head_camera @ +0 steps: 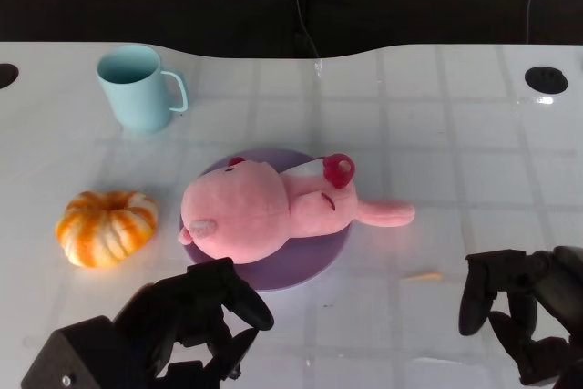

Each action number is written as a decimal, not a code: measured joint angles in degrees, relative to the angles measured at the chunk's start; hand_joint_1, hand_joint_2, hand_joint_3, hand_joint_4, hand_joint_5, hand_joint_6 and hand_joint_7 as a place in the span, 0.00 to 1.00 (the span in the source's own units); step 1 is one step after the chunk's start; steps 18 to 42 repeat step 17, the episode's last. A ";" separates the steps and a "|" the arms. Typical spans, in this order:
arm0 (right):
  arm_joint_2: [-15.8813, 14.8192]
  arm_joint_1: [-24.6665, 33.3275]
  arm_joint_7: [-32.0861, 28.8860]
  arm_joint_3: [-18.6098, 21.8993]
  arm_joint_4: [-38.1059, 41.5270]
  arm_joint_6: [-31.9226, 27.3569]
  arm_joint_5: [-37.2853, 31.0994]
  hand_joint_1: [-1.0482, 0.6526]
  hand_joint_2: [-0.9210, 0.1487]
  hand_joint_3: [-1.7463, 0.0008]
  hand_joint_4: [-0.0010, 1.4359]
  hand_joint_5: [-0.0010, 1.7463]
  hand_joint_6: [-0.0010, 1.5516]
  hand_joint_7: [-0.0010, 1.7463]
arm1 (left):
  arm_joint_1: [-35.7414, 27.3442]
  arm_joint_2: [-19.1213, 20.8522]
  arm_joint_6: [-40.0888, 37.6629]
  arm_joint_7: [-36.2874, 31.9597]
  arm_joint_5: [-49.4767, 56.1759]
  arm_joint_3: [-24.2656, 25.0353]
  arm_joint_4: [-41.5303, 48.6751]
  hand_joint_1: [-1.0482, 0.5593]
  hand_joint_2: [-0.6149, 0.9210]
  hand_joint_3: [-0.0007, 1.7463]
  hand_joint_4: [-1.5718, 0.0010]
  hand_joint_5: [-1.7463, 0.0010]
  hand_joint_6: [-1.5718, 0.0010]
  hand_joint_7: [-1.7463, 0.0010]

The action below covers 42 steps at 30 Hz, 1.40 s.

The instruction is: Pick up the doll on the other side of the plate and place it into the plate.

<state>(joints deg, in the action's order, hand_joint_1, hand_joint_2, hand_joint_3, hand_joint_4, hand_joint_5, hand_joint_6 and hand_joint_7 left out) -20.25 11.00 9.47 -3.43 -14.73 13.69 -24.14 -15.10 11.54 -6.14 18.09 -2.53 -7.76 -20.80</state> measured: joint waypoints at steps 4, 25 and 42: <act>-0.41 -0.30 0.20 -0.06 0.98 0.16 0.00 0.66 0.65 0.18 0.66 1.00 0.56 0.82 | 0.06 -0.12 0.00 0.00 0.11 -0.12 0.09 0.50 0.88 0.47 0.59 0.00 0.60 0.20; -0.41 -0.83 0.28 -2.02 0.63 -1.31 -1.24 0.67 0.61 0.21 0.65 1.00 0.55 0.82 | 0.39 -0.01 1.20 0.09 -0.45 0.48 1.95 0.51 0.87 0.48 0.59 0.00 0.60 0.21; -0.41 -0.83 0.28 -2.02 0.63 -1.31 -1.24 0.67 0.61 0.21 0.65 1.00 0.55 0.82 | 0.39 -0.01 1.20 0.09 -0.45 0.48 1.95 0.51 0.87 0.48 0.59 0.00 0.60 0.21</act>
